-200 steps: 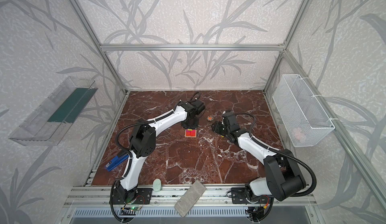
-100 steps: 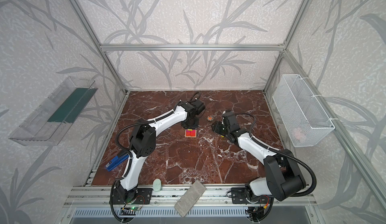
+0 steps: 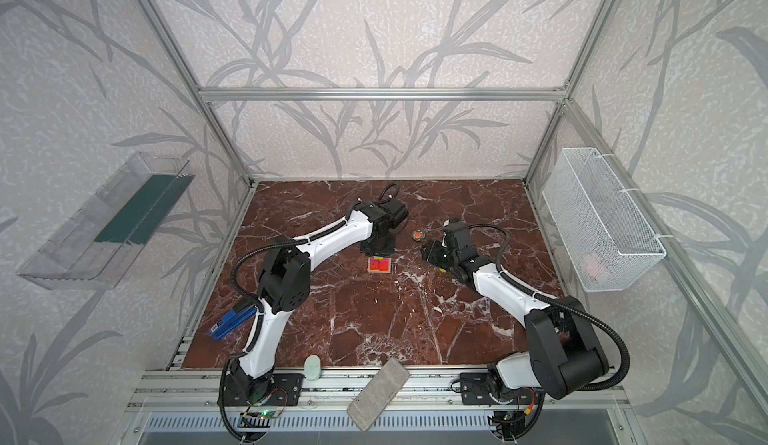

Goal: Build the wood block tower
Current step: 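Open the left gripper and release the yellow cube on the stack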

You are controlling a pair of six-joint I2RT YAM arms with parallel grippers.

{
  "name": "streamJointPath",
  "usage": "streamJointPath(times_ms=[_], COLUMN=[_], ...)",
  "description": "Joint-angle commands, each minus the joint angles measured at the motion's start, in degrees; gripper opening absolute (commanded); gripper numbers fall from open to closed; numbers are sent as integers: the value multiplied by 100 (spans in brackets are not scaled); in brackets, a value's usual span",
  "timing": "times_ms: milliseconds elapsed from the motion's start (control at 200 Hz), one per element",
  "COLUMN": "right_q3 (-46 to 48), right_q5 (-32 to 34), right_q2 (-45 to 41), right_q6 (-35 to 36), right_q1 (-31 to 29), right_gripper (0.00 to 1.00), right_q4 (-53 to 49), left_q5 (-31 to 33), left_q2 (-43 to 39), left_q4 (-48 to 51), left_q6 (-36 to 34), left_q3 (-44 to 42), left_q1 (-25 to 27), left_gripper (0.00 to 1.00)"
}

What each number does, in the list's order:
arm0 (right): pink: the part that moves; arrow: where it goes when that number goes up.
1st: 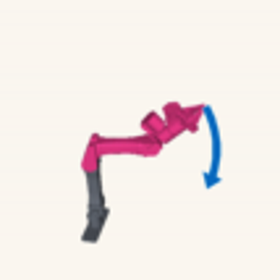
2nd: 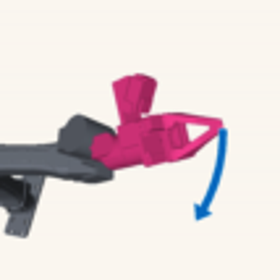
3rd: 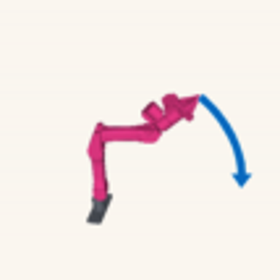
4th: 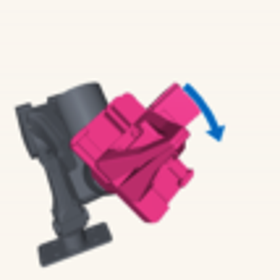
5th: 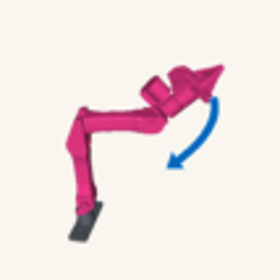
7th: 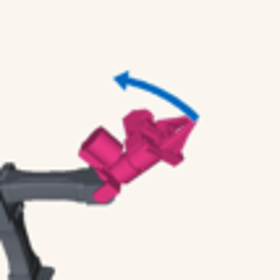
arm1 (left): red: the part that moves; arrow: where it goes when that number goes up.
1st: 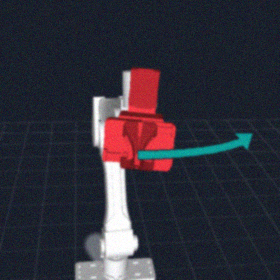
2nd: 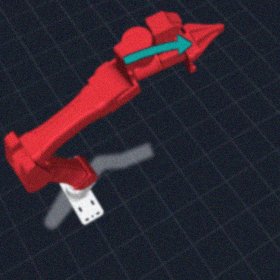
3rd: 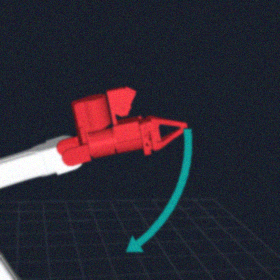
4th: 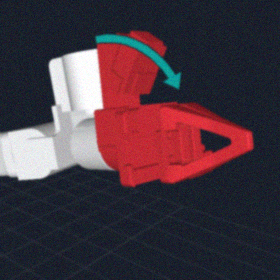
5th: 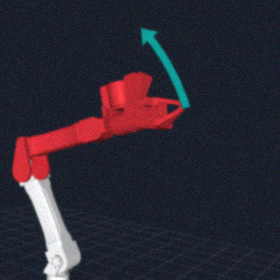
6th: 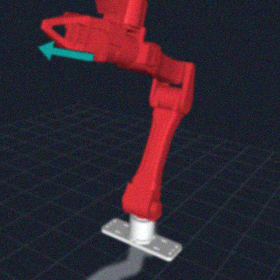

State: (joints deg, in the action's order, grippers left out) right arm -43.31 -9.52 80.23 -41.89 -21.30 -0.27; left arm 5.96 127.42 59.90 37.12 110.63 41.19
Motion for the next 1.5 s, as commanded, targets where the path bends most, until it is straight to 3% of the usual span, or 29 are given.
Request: streamJointPath(times_ms=[0, 845, 1495], right_q3=[64, 111, 101], right_q5=[-33, -50, -123], right_q2=[19, -3, 37], right_q6=[30, 7, -34], right_q1=[29, 44, 47], right_gripper=[55, 55, 60], right_q4=[80, 115, 159], left_q5=[108, 168, 167], left_q2=[83, -14, -616], left_q4=[265, 311, 277], left_q6=[42, 47, -95], left_q3=[151, 178, 257], left_q1=[-17, -16, -14], left_gripper=[36, 42, 42])
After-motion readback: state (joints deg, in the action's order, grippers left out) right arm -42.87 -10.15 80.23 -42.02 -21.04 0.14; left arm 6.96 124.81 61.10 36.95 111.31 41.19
